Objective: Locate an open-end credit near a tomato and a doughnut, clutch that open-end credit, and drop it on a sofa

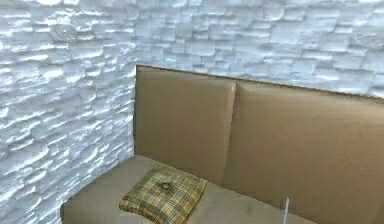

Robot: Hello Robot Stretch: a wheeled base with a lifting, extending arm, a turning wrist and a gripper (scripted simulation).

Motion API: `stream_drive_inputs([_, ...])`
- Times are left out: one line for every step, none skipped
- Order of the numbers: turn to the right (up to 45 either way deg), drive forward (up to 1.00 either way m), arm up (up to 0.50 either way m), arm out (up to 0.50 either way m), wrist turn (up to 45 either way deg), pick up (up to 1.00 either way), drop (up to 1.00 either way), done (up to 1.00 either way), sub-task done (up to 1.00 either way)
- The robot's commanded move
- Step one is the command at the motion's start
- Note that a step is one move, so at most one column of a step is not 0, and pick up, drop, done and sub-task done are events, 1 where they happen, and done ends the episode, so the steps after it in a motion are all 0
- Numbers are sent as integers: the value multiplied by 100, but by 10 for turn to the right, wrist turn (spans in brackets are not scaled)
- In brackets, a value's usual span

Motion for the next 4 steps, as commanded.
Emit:
stream_drive_inputs([-210,0,0,0,0,0,0,0,0])
stream_drive_inputs([450,0,0,0,0,0,0,0,0])
stream_drive_inputs([450,0,0,0,0,0,0,0,0])
stream_drive_inputs([150,0,0,0,0,0,0,0,0])
